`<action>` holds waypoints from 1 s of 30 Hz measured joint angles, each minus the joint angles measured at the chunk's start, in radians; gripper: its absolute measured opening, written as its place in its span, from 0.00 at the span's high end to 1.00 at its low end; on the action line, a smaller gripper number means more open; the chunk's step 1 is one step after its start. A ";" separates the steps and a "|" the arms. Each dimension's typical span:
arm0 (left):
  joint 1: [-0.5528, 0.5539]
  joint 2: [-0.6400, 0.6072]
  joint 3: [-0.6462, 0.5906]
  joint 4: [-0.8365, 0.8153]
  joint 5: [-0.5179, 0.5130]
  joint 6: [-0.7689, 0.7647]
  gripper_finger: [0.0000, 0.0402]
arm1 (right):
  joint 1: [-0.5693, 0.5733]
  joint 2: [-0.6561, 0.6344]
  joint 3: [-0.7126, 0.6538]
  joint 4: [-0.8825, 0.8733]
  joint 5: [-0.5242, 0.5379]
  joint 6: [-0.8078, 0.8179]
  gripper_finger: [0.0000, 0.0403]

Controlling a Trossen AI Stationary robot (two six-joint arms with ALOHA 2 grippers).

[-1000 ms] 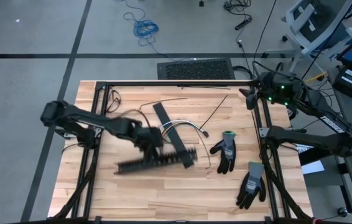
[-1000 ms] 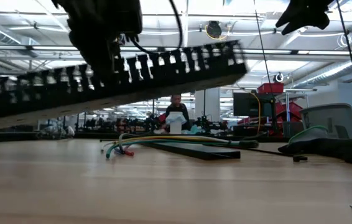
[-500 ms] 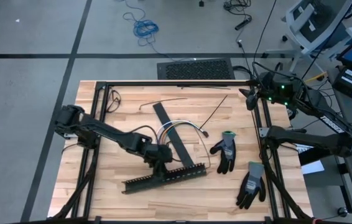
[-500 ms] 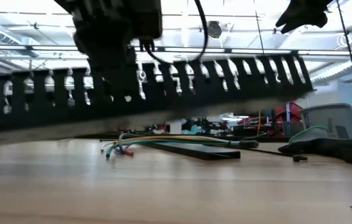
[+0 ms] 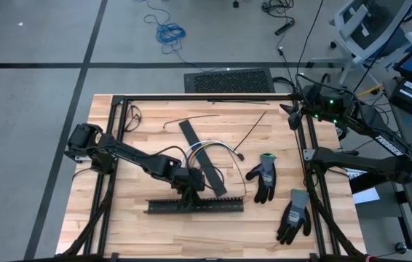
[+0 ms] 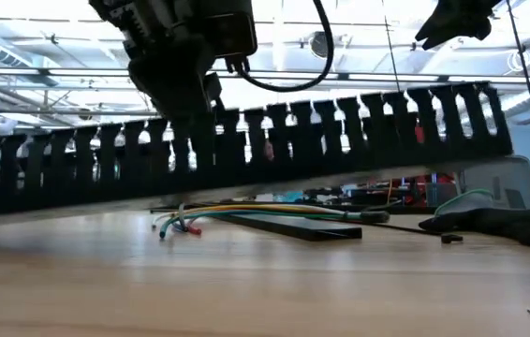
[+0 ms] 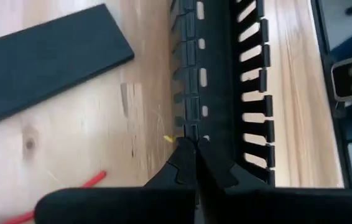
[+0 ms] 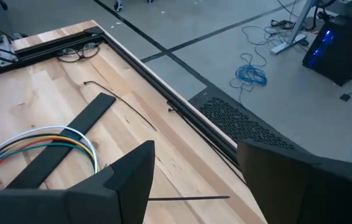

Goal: Ziptie cables
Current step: Put the zip-tied cables in the black cable duct

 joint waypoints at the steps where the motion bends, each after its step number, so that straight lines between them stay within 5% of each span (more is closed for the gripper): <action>1: -0.001 0.000 0.000 -0.008 0.001 0.020 1.00 | 0.000 0.000 0.000 0.000 0.000 0.000 0.45; 6: 0.005 0.000 0.000 -0.001 0.004 0.024 0.96 | 0.000 0.000 0.000 0.003 0.000 0.000 0.45; 20: 0.087 -0.037 0.034 0.029 0.008 -0.096 0.63 | 0.000 0.008 0.000 -0.028 -0.031 0.030 0.45; 25: 0.210 -0.151 0.072 -0.073 -0.167 0.031 0.63 | 0.005 0.078 -0.040 -0.145 -0.130 0.020 0.45; 30: 0.348 -0.315 0.076 -0.071 -0.323 0.161 0.63 | 0.063 0.161 -0.156 -0.002 -0.190 0.026 0.45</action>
